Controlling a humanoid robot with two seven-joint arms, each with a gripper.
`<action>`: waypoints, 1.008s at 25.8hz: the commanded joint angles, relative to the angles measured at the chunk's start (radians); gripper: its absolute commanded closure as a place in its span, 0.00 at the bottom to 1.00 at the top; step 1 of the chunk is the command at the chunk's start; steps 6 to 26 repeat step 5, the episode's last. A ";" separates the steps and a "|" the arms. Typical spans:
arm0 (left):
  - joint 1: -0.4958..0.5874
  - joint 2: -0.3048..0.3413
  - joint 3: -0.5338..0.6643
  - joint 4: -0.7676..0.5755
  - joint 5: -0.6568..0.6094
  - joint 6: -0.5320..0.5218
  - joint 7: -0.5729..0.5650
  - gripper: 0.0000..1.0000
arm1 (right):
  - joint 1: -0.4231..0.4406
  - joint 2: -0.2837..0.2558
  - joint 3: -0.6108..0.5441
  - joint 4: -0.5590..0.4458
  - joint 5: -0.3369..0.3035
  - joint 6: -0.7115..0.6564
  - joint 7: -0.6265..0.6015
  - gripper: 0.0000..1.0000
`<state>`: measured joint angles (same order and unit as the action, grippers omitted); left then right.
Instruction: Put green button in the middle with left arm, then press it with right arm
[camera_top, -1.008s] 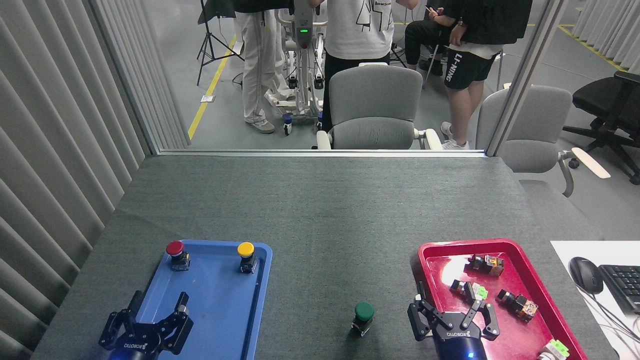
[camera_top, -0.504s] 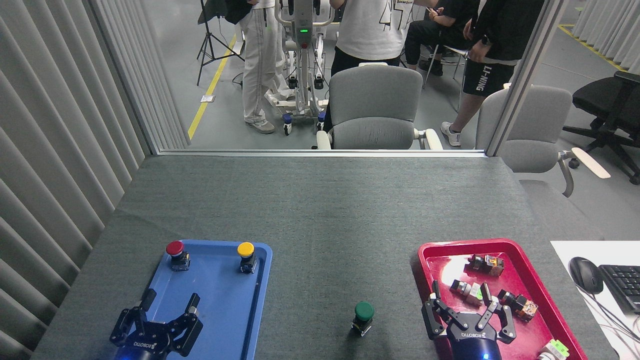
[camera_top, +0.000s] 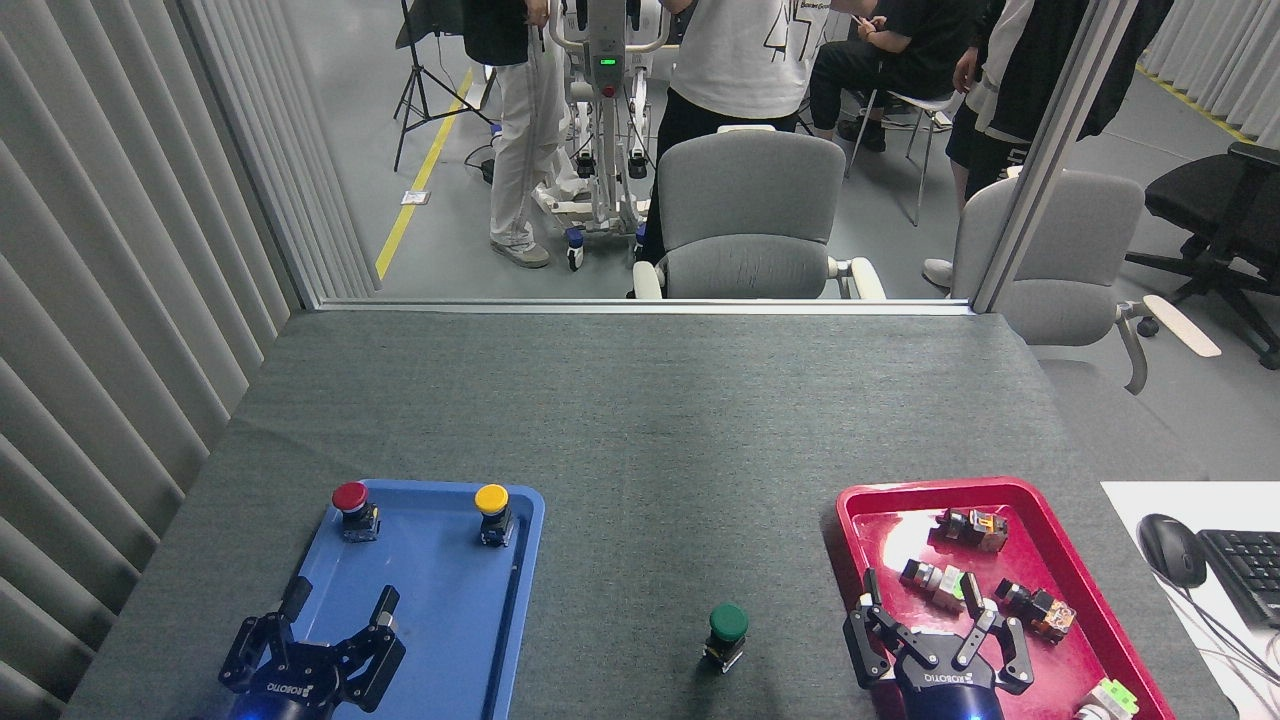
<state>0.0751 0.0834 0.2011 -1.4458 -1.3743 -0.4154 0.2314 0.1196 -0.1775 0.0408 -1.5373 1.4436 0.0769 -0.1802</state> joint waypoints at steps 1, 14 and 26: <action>0.000 0.001 0.000 0.001 0.000 0.001 0.000 0.01 | 0.000 0.009 -0.001 -0.012 0.000 -0.002 -0.010 0.00; 0.000 0.001 0.000 0.001 0.000 0.001 0.000 0.01 | 0.002 0.009 0.001 -0.014 0.000 -0.002 -0.008 0.00; 0.000 0.001 0.000 0.001 0.000 0.001 0.000 0.01 | 0.002 0.009 0.001 -0.014 0.000 -0.002 -0.008 0.00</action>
